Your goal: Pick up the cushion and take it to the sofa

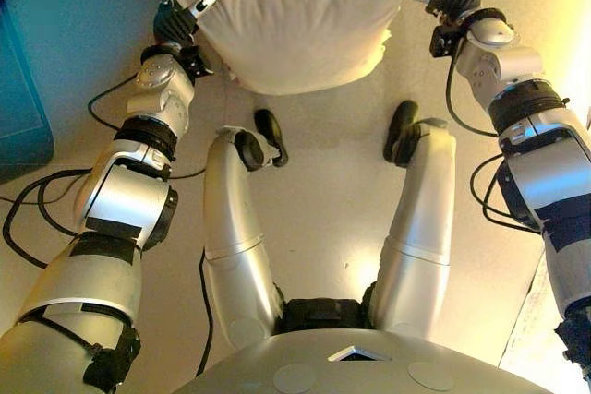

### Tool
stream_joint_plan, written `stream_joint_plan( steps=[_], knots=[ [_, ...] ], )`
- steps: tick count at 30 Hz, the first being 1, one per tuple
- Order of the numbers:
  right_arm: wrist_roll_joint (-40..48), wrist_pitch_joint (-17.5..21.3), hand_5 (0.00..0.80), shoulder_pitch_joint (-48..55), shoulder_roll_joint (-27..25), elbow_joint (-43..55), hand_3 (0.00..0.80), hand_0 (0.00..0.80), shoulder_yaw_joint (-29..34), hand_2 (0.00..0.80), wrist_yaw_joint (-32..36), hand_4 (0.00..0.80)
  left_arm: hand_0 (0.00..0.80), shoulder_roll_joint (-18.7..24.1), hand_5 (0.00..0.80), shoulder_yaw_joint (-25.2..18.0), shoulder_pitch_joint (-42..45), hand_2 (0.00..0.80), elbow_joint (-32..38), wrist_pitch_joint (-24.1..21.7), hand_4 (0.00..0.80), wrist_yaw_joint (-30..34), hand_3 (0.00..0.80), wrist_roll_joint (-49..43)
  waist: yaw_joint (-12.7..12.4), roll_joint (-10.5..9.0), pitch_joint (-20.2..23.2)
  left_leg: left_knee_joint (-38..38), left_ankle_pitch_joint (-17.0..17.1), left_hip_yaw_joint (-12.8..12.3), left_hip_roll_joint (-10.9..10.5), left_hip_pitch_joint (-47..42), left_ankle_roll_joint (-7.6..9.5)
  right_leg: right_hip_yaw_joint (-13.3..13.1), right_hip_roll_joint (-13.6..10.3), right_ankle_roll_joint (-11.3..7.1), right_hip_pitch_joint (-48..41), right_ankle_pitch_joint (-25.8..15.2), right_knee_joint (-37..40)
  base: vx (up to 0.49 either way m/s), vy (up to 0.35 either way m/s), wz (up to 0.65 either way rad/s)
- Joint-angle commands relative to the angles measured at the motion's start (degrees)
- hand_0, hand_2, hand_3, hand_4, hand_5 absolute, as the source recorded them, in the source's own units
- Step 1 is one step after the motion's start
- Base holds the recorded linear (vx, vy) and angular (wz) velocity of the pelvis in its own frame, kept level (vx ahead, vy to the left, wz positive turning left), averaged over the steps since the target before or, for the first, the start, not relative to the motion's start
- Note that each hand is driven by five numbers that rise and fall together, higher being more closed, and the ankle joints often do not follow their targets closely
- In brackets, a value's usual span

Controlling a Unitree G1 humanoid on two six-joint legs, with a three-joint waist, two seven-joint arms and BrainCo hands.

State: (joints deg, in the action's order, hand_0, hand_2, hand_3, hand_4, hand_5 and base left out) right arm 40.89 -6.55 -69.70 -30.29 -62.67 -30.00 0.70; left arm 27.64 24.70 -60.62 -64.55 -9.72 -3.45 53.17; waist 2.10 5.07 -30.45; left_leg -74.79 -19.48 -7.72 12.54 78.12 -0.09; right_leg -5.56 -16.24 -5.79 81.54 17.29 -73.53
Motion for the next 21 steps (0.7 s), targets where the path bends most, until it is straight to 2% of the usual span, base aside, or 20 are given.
stream_joint_plan(
  steps=[1,10,13,19,20,21],
  knots=[
    [-2.24,1.3,0.0,-5.57,0.93,-1.11,0.0,0.0,-2.59,0.0,5.55,0.0,0.0,-1.6,0.0,-1.21,-6.1,0.0,2.56,-4.66,0.0,1.85,0.0,0.68,1.67,4.06,0.66,2.22,1.08,-0.02,-1.0,0.28,-2.9,0.04,-0.85,3.78,-3.64,-6.62,7.94,0.0,0.0,0.0],
    [-4.61,1.07,0.0,-8.17,2.78,1.64,0.0,0.0,-9.16,0.0,17.65,0.0,0.0,-1.92,0.0,-0.05,-6.41,0.0,2.79,-4.84,0.0,4.26,0.0,1.94,0.98,4.51,0.66,1.71,1.18,0.05,-1.61,0.89,-3.11,0.35,-1.15,4.24,-3.13,-6.36,7.65,-0.003,-0.003,0.01],
    [-6.07,0.68,0.0,-9.06,3.9,2.44,0.0,0.0,-10.67,0.0,18.89,0.0,0.0,-2.18,0.0,0.0,-6.59,0.0,3.43,-4.54,0.0,5.0,0.0,2.19,0.72,4.42,0.66,1.1,1.02,0.25,-1.67,1.06,-3.07,0.6,-1.01,4.58,-3.19,-5.66,6.82,-0.01,-0.017,0.01],
    [-6.17,-0.21,0.0,-10.44,5.93,2.94,0.0,0.0,-11.94,0.0,18.91,0.0,0.0,-3.47,0.0,1.38,-7.41,0.0,3.92,-4.9,0.0,12.89,0.0,4.44,0.46,4.32,0.66,-0.34,0.72,0.52,-1.35,1.17,-2.81,0.78,-1.12,5.15,-3.36,-4.84,5.3,-0.004,-0.037,0.05],
    [-6.36,0.02,0.307,-10.68,6.14,2.9,0.307,0.307,-12.15,0.307,19.05,0.307,0.0,-3.88,0.0,1.59,-7.4,0.0,4.57,-5.17,0.0,14.8,0.0,5.71,0.4,4.37,0.66,-0.86,0.51,0.6,-1.3,1.3,-2.7,0.76,-1.18,5.34,-3.3,-4.52,4.83,-0.007,-0.036,0.07],
    [-6.09,0.21,0.8,-10.73,6.24,2.98,0.8,0.8,-12.19,0.8,19.33,0.8,0.191,-4.03,0.191,1.71,-7.41,0.191,5.11,-5.25,0.191,15.96,0.191,6.36,0.35,4.41,0.66,-1.2,0.34,0.62,-1.27,1.41,-2.6,0.77,-1.24,5.45,-3.19,-4.3,4.46,-0.012,-0.043,0.06]
  ],
)
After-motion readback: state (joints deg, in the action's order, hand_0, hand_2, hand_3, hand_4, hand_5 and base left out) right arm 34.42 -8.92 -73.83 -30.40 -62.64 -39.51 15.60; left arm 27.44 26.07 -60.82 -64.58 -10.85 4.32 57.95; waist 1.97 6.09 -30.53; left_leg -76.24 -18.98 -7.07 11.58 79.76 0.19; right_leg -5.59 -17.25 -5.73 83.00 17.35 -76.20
